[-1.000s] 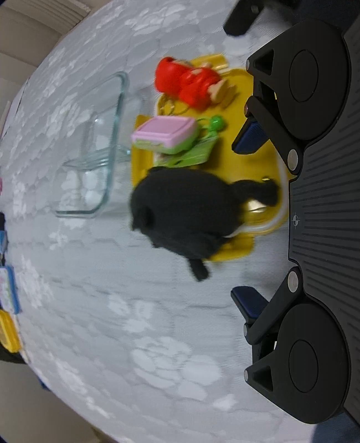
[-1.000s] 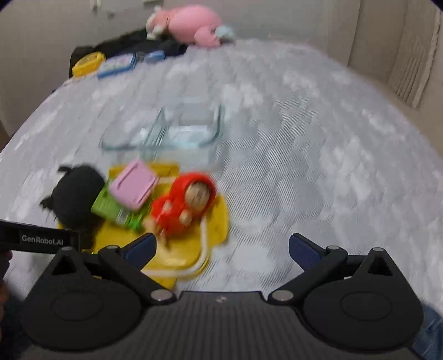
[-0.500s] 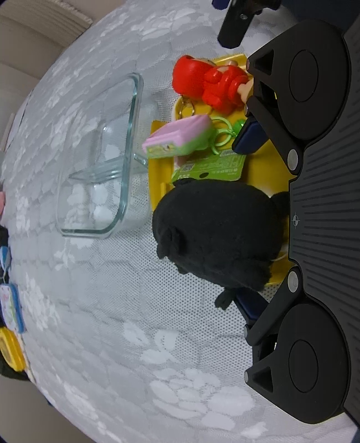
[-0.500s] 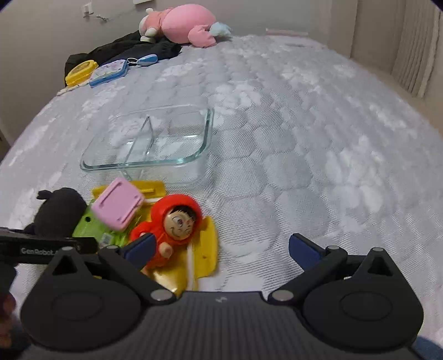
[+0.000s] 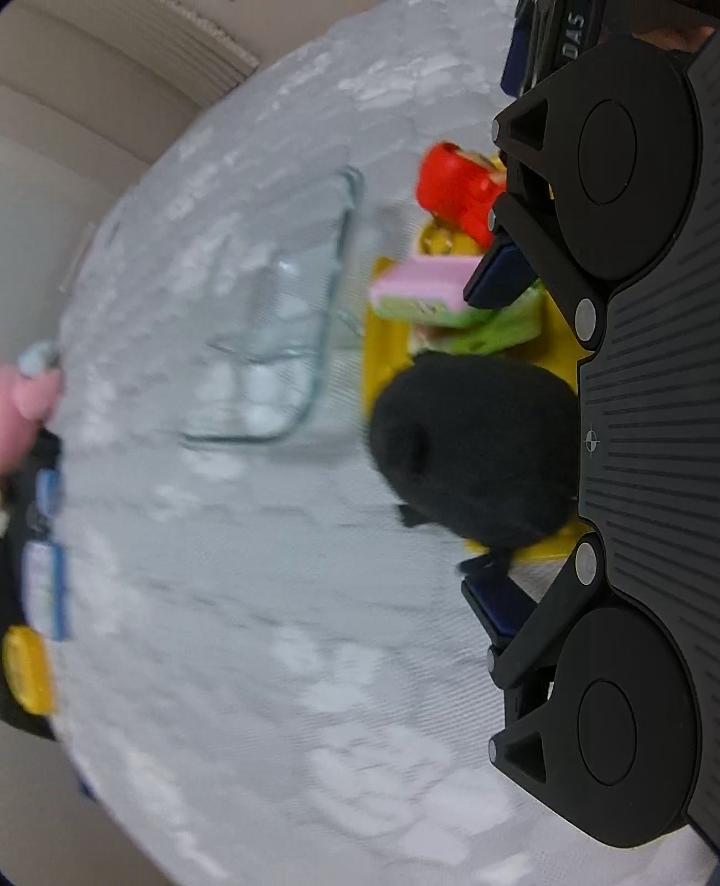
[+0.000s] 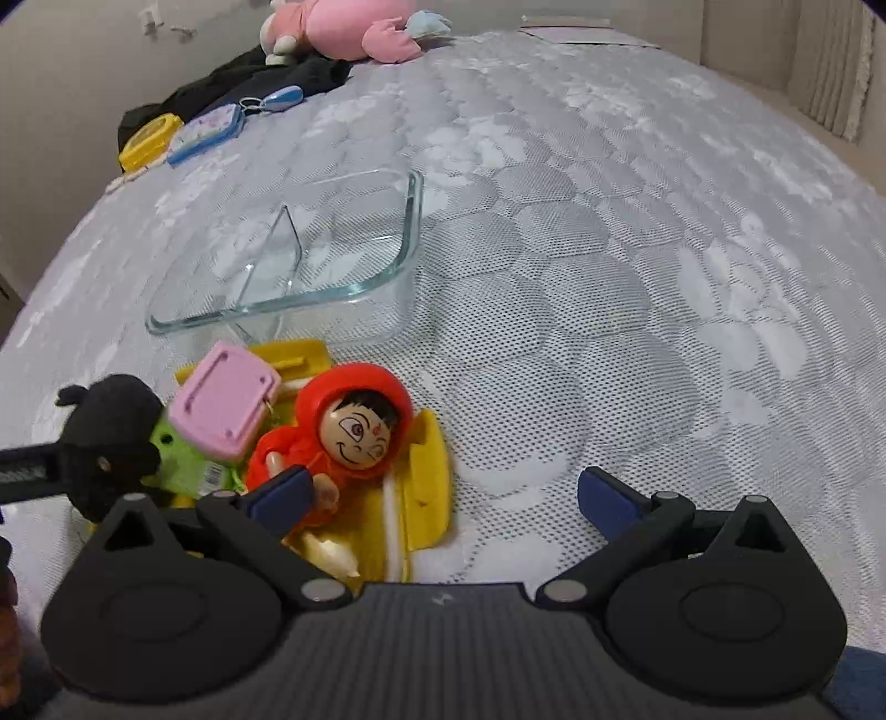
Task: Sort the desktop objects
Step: 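Grasp the black plush toy with the left tool and lift it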
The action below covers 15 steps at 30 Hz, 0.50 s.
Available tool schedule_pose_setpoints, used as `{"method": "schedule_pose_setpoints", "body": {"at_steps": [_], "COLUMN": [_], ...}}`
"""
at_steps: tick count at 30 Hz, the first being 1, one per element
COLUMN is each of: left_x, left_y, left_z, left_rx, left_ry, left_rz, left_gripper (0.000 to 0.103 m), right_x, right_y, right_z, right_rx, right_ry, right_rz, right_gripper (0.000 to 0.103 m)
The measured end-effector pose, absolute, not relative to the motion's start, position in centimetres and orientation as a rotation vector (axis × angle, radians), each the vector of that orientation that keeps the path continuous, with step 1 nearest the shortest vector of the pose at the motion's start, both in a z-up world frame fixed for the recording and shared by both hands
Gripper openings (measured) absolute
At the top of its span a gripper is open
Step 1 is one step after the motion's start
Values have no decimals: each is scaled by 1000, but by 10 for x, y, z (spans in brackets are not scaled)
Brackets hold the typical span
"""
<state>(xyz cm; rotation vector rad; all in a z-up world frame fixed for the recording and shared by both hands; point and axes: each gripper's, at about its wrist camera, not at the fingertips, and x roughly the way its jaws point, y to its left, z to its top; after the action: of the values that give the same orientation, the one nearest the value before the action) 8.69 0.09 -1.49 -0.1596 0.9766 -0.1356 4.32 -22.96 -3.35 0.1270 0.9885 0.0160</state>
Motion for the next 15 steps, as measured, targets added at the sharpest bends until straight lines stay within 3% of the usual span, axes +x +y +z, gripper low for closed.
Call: {"method": "schedule_pose_setpoints", "body": {"at_steps": [5,7,8,15], "left_x": [98,104,104,100], "left_y": [-12,-14,-12,5], "left_z": [-15,-18,-17,-4], "left_rx": [-73,-64,-69,-115], "left_ry": [998,1021,1025,1046], "left_rz": [-140,-137,-138,-145], "left_gripper": [100,79,76,71], "right_x": [42,41,41,40], "right_y": [-238,-239,-239,-243], "right_z": [-31,-31,-31,-31], "right_rx": [178,185,189,213], "right_ry": [960,960,961,963], "right_rz": [9,10,10,13], "right_gripper": [103,103,103,103]}}
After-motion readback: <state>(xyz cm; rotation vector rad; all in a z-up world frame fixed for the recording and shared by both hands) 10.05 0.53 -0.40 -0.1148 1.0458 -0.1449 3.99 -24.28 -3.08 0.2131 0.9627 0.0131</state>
